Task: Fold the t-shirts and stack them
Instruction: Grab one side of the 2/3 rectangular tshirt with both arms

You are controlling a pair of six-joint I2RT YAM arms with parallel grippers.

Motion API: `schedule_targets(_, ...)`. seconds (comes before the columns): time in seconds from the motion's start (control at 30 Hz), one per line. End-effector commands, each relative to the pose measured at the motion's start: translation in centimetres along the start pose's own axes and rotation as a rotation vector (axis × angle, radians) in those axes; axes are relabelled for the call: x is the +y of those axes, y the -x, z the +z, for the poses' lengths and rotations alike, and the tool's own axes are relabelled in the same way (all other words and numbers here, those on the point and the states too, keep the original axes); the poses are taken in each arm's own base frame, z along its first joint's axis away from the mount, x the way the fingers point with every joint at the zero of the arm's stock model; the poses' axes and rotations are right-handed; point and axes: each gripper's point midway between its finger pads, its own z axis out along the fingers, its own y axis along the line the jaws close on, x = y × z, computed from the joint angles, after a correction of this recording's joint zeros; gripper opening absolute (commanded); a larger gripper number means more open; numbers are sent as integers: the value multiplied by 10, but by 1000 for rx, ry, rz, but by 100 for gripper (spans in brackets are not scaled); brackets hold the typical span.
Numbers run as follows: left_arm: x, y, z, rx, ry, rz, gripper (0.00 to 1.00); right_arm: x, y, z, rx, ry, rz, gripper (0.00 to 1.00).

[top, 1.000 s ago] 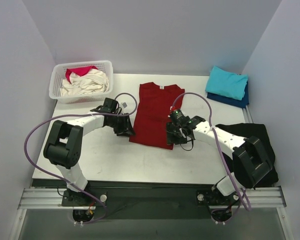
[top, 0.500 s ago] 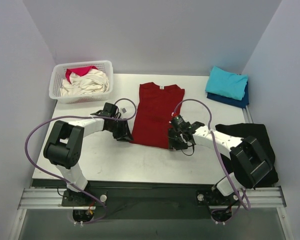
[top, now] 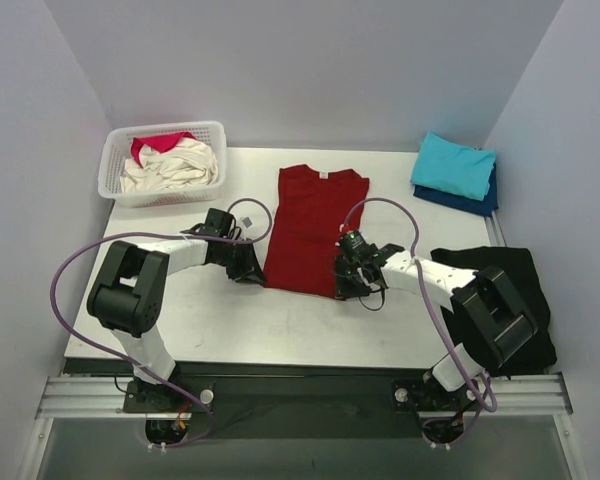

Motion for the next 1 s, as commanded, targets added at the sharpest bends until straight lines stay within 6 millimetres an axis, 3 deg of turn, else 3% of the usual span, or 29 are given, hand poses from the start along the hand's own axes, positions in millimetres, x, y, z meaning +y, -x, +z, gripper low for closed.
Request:
schedule_targets(0.0,0,-2,6,7,-35,-5,24,2,2,5,5,11,-9,31)
schedule_targets(0.1,-4,-7,7,28,-71,-15,14,5,-3,11,24,27,-11,23)
schedule_targets(0.13,-5,-8,6,31,-77,-19,4,4,-5,13,36,27,-11,11)
schedule_targets(0.2,-7,-13,4,47,-92,-24,0,5,-11,13,58,39,-12,0)
schedule_targets(0.4,-9,-27,-18,56,-85,-42,0,-6,-32,-4,95,31,-17,0)
schedule_targets(0.5,-10,-47,-35,92,-67,-66,0,-11,-49,-24,119,52,-29,0)
schedule_targets(0.67,-20,-58,-67,94,-51,-29,0,-10,-69,-50,157,113,-46,0)
schedule_targets(0.8,-25,-80,-89,139,-50,-36,0,-4,-78,-74,159,175,-59,0)
schedule_targets(0.97,-37,-94,-118,104,-66,-1,0,3,-78,-108,134,233,-64,0)
